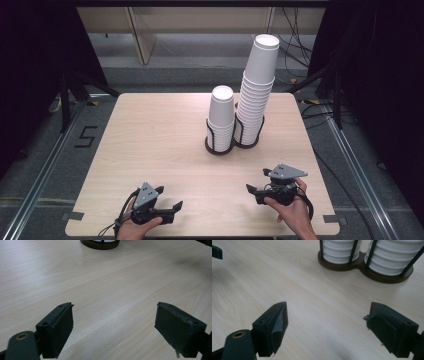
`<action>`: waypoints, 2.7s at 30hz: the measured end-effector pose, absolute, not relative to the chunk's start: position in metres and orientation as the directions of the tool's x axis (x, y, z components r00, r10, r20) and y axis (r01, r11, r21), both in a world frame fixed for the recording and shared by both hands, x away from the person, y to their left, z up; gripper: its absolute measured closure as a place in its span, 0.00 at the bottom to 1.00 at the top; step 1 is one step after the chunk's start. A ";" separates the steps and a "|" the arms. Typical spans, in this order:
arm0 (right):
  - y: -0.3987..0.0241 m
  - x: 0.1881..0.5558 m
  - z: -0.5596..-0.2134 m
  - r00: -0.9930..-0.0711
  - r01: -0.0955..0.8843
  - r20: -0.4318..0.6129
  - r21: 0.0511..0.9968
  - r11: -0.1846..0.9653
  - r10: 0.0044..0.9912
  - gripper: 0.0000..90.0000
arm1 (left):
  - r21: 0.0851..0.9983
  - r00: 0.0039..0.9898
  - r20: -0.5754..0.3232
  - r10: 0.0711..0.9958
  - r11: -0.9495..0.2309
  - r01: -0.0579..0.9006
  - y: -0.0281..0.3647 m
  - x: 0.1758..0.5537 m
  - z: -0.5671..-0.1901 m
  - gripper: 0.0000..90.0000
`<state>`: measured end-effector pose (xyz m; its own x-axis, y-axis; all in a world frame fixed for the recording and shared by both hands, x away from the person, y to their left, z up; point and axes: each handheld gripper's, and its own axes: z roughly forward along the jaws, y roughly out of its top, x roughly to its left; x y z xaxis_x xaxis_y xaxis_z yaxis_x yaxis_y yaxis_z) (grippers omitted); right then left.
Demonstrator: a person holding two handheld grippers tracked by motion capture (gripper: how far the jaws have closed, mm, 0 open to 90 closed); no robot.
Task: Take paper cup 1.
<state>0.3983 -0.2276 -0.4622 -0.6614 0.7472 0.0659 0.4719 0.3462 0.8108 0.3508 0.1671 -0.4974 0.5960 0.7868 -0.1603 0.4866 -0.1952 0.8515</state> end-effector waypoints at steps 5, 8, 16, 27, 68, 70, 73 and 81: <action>-0.226 0.400 -0.461 -0.663 0.466 0.057 0.812 0.352 0.746 0.20 | 0.852 0.597 -0.160 0.786 -0.195 0.485 0.168 0.351 -0.497 0.16; -0.227 0.402 -0.460 -0.671 0.449 0.038 0.816 0.364 0.741 0.20 | 0.852 0.597 -0.160 0.786 -0.195 0.486 0.168 0.351 -0.497 0.16; -0.223 0.403 -0.459 -0.668 0.473 0.075 0.811 0.344 0.741 0.19 | 0.851 0.593 -0.163 0.788 -0.192 0.489 0.168 0.352 -0.497 0.16; -0.214 0.408 -0.452 -0.677 0.448 0.045 0.818 0.362 0.735 0.19 | 0.851 0.592 -0.162 0.789 -0.192 0.489 0.169 0.352 -0.497 0.16; -0.170 0.464 -0.389 -0.674 0.364 0.017 0.877 0.312 0.739 0.22 | 0.841 0.587 -0.154 0.795 -0.206 0.499 0.170 0.352 -0.498 0.16; -0.168 0.465 -0.385 -0.669 0.366 0.014 0.876 0.313 0.743 0.21 | 0.838 0.580 -0.146 0.801 -0.212 0.504 0.170 0.351 -0.497 0.16; -0.165 0.468 -0.381 -0.669 0.356 0.013 0.883 0.305 0.743 0.21 | 0.837 0.581 -0.146 0.801 -0.212 0.504 0.170 0.351 -0.497 0.16; -0.152 0.483 -0.367 -0.650 0.336 -0.008 0.894 0.297 0.760 0.20 | 0.841 0.587 -0.155 0.794 -0.206 0.501 0.170 0.352 -0.498 0.16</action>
<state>0.4825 -0.1521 -0.3667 -0.6505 0.7595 -0.0075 0.3360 0.2966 0.8940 0.3518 0.1699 -0.4980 0.5873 0.7944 -0.1551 0.5007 -0.2060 0.8408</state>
